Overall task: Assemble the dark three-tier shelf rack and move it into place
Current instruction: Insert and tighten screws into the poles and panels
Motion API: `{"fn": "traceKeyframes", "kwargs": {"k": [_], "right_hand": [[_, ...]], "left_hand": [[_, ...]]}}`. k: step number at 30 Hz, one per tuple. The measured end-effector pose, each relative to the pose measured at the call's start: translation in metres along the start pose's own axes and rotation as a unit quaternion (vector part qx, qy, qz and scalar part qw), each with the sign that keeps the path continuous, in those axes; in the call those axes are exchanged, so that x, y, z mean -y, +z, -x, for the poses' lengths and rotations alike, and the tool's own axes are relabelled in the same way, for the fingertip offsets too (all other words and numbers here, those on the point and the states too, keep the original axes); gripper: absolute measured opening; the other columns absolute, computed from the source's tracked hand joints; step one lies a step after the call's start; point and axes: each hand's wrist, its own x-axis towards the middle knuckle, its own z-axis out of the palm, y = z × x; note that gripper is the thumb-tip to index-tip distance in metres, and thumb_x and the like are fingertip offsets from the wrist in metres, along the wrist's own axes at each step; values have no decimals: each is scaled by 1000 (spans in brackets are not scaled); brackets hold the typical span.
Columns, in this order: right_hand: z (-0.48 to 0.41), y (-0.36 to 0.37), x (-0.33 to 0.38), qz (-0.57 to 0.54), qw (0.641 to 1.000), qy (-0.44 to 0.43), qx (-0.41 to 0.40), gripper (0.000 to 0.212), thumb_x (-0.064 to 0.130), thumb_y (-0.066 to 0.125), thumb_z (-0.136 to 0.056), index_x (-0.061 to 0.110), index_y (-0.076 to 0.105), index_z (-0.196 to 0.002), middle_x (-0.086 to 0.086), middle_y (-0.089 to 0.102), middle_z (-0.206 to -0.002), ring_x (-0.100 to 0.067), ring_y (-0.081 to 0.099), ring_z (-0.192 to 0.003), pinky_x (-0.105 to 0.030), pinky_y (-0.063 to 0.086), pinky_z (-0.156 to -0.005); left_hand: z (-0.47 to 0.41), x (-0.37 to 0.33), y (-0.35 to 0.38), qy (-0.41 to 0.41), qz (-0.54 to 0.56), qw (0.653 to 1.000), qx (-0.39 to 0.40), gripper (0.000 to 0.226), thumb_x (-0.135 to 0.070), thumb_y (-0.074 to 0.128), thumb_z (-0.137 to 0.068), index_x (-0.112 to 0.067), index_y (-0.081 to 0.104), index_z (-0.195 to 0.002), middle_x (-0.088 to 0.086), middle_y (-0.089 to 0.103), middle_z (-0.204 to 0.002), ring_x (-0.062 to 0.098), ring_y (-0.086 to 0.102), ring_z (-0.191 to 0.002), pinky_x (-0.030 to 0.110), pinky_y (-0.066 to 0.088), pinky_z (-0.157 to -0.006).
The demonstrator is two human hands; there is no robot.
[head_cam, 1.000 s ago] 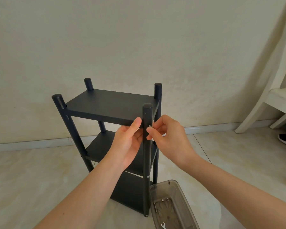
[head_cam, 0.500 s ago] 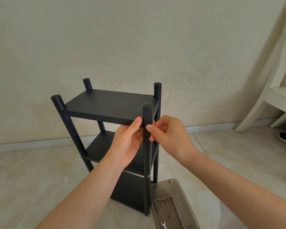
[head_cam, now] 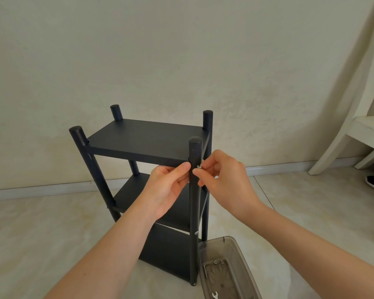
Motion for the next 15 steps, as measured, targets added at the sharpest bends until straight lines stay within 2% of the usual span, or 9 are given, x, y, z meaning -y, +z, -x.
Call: {"fn": "traceKeyframes", "kwargs": {"k": [2,4,8,11,13,15], "right_hand": [[-2,-2,1,-38,999,21,8,17,32,72,-88,29,58,-79,15,69,-64,3,65,-65,-3,44,-55],[-5,-6,1,-70,997,33,22,16,31,74,-87,25,61,-79,15,70,-64,2,67,-64,-3,44,-56],[-12,-16,0,-171,976,100,90,18,30,78,-83,18,67,-75,4,74,-67,1,64,-60,-16,48,-65],[-15,-22,-1,-209,952,160,155,18,35,77,-83,20,69,-76,3,75,-74,0,64,-66,-25,53,-75],[-15,-22,-1,-189,961,136,145,18,33,77,-83,20,69,-75,2,75,-72,-2,65,-67,-25,53,-76],[-14,-21,1,-104,988,58,95,18,30,78,-83,21,66,-73,5,73,-67,-2,67,-66,-15,49,-70]], "left_hand": [[0,1,1,-1,6,1000,7,21,-19,68,-81,-14,82,-97,14,75,-113,25,71,-109,24,58,-82],[0,1,1,1,11,1000,16,21,-19,67,-82,-14,82,-96,13,75,-112,24,71,-109,23,57,-82],[-1,1,1,5,18,999,33,23,-18,65,-85,-15,81,-101,13,74,-117,25,70,-113,24,57,-84],[-1,1,1,9,25,999,47,23,-17,64,-87,-15,81,-102,12,73,-118,24,69,-113,23,57,-84],[-1,1,1,11,23,998,50,23,-17,64,-87,-16,82,-101,11,74,-115,23,70,-112,23,57,-84],[-1,2,1,9,18,999,44,22,-18,64,-86,-16,82,-98,10,75,-112,23,71,-111,23,57,-83]]}}
